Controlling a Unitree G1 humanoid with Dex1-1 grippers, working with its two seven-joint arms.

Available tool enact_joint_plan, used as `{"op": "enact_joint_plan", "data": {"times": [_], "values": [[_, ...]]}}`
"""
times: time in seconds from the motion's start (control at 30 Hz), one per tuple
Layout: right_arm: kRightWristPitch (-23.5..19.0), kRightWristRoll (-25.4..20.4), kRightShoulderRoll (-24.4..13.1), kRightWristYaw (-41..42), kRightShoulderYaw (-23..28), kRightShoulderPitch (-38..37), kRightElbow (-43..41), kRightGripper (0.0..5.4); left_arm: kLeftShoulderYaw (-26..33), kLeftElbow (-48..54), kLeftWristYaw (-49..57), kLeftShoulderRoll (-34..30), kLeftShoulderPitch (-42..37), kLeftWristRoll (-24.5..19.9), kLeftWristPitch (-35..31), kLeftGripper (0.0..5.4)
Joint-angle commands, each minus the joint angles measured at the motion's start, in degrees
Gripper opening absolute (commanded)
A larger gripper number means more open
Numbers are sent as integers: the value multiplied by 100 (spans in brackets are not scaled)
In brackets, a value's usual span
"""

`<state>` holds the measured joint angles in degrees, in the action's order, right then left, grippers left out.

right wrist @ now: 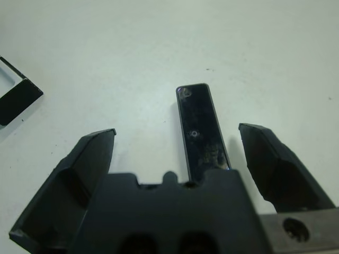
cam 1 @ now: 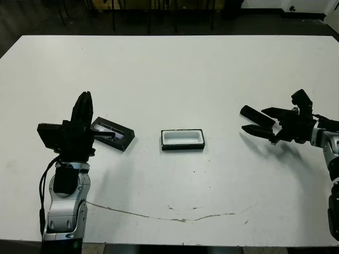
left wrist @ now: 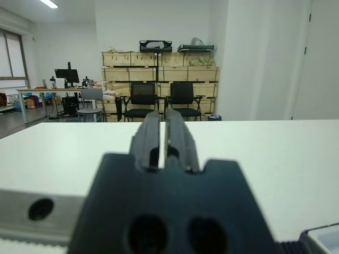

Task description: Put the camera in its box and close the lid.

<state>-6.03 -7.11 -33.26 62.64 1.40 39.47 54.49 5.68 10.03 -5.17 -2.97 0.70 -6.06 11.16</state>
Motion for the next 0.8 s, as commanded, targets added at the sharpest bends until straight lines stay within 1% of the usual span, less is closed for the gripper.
{"op": "enact_joint_plan", "data": {"times": [0.03, 0.27, 0.37, 0.47, 0.8], "values": [[37, 55, -6, -55, -2, -163, -4, 539, 24, -48, -23, -82, 118, 29, -55, 0], [-45, 28, -21, -108, 62, -77, 223, 539, 13, -47, -27, -87, 122, 53, -46, 0], [-78, 53, -44, -161, 71, -100, 200, 539, 19, -52, -10, -74, 118, 52, -48, 0], [33, 96, -57, -222, 58, -163, 127, 539, 22, -30, -17, -85, 131, 46, -79, 0], [-203, 44, -61, -190, 71, -217, 47, 539, 26, -23, -37, -82, 141, 32, -74, 0]]}}
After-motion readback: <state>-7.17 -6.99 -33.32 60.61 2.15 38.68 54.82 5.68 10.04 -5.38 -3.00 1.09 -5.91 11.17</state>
